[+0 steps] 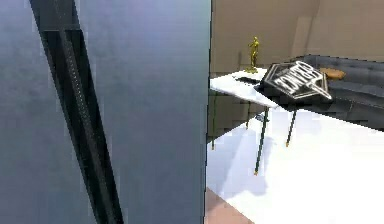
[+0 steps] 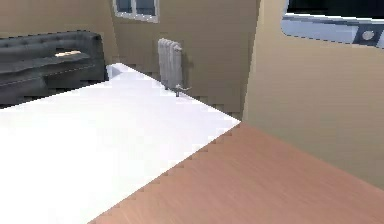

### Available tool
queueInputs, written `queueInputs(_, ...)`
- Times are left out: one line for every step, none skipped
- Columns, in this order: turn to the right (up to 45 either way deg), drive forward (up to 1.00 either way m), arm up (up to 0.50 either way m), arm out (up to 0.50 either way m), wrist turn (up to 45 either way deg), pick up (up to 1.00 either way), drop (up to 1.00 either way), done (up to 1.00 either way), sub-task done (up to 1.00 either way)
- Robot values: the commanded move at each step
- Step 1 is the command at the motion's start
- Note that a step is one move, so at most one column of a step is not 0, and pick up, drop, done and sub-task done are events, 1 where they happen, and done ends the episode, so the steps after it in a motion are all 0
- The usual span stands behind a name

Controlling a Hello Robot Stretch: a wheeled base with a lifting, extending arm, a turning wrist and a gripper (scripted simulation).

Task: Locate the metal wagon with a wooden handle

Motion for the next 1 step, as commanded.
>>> queueInputs(-45.0,0.00,0.00,0.00,0.0,0.00,0.00,0.00,0.00)
